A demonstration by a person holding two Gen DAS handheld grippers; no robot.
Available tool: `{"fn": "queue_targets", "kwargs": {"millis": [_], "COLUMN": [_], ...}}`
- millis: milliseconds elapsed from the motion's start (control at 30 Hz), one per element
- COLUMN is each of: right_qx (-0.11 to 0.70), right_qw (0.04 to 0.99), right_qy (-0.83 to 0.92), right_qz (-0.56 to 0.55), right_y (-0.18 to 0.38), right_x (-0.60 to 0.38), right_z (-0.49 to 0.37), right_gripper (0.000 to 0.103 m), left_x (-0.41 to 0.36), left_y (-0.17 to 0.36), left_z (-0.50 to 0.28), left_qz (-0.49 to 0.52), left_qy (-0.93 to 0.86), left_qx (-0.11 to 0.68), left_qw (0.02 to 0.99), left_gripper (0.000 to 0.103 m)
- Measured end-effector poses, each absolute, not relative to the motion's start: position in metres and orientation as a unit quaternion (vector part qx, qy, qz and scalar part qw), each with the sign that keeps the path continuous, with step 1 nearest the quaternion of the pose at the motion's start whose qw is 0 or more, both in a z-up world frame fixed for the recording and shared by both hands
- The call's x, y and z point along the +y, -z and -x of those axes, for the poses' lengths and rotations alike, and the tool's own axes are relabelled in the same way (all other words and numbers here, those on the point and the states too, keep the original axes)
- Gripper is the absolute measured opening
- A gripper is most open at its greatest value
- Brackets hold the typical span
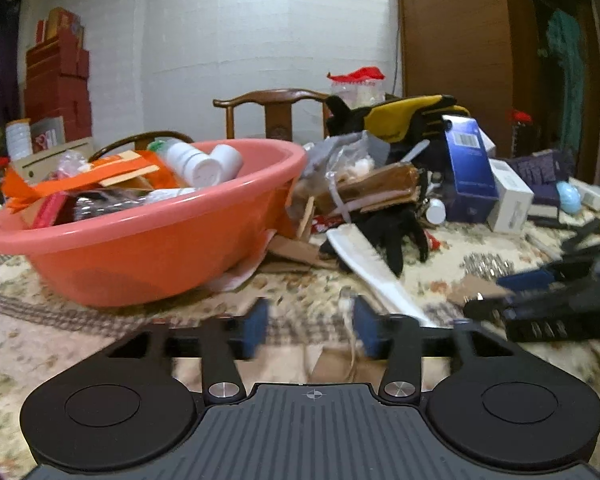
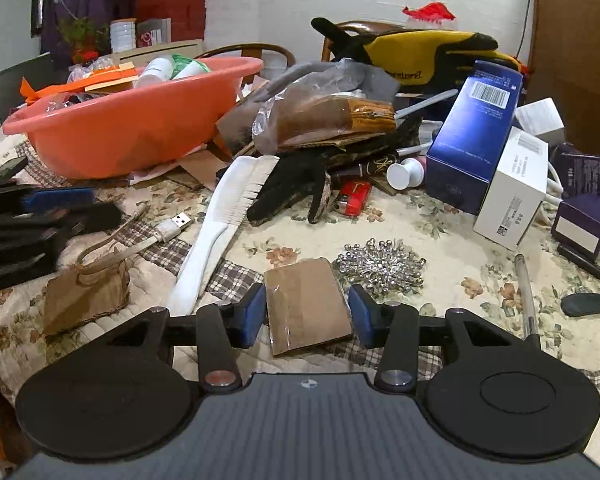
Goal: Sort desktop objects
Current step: 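Grasp the brown paper bag with the left gripper while the right grasps the cardboard piece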
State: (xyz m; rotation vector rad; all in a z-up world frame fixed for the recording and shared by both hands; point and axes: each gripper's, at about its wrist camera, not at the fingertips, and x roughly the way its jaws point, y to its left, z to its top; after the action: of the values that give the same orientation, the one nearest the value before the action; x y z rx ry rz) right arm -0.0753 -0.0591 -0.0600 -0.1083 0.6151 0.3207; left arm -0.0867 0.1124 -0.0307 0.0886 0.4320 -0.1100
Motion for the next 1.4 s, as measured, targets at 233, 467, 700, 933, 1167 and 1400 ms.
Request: {"fn": "queue_targets", "kwargs": {"millis": [233, 467, 700, 933, 1167, 1400], "right_qx": [0.297, 0.296, 0.294, 0.289, 0.272, 0.244], "right_qw": [0.941, 0.941, 0.941, 0.943, 0.950, 0.957], "right_qy": [-0.157, -0.163, -0.165, -0.165, -0.156, -0.155], "right_qz": [0.049, 0.038, 0.029, 0.022, 0.012, 0.023], "right_y": [0.062, 0.062, 0.063, 0.061, 0.048, 0.027], "right_x": [-0.058, -0.062, -0.064, -0.068, -0.075, -0.070], "right_z": [0.074, 0.075, 0.074, 0.079, 0.080, 0.077], "right_gripper": [0.051, 0.051, 0.052, 0.050, 0.050, 0.050], "left_x": [0.097, 0.093, 0.092, 0.088, 0.085, 0.083], "left_y": [0.040, 0.057, 0.054, 0.040, 0.019, -0.003], "left_z": [0.098, 0.075, 0.072, 0.074, 0.074, 0.073], "left_qz": [-0.086, -0.051, -0.037, -0.041, -0.057, -0.068], "left_qy": [0.064, 0.066, 0.081, 0.086, 0.082, 0.073], "left_qx": [0.239, 0.269, 0.259, 0.227, 0.192, 0.160], "left_qw": [0.965, 0.960, 0.962, 0.969, 0.976, 0.982], "left_gripper": [0.087, 0.056, 0.054, 0.054, 0.054, 0.055]}}
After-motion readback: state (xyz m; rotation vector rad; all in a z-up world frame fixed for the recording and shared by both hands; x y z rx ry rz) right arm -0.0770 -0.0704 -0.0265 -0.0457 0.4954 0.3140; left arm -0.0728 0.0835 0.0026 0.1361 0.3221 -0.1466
